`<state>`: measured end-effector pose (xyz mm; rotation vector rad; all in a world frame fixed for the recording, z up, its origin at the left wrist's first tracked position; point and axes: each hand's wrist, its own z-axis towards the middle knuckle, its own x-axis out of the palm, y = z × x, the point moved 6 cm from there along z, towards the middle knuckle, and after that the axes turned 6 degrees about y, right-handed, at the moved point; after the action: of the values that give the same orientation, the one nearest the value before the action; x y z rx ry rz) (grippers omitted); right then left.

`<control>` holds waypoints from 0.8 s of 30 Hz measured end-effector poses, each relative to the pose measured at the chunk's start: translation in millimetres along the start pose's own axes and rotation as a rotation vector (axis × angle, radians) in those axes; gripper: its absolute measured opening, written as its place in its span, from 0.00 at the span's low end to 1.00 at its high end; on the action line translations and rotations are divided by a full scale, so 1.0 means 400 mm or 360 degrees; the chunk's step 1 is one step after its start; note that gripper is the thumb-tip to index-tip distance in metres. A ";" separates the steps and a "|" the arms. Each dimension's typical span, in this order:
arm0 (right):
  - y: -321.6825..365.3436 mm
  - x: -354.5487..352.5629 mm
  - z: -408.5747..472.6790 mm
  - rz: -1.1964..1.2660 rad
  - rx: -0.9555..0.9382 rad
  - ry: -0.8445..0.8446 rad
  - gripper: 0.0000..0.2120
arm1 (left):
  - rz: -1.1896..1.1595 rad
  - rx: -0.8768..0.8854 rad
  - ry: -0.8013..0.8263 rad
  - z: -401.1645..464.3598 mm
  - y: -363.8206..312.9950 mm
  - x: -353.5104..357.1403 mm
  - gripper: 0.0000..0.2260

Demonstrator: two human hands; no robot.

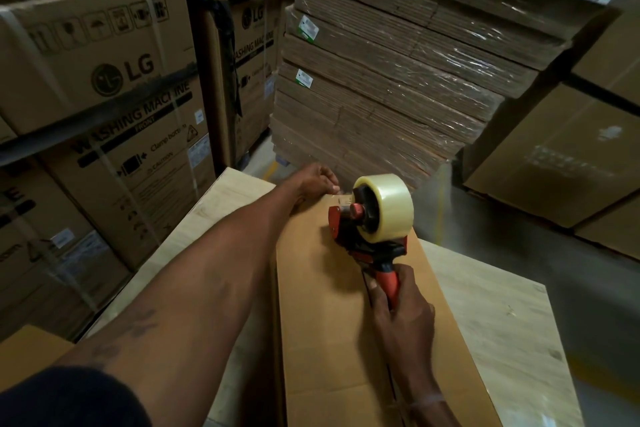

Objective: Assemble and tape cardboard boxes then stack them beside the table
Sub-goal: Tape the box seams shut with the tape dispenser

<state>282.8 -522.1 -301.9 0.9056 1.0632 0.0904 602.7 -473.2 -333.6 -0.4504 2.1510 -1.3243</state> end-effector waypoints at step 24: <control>0.032 0.010 0.071 0.0106 0.0359 0.0790 0.11 | 0.1148 0.0465 -0.0071 -0.106 -0.064 0.035 0.10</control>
<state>311.5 -528.9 -290.9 1.1563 1.5251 0.2650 565.0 -462.8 -300.0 0.3824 1.7730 -1.1444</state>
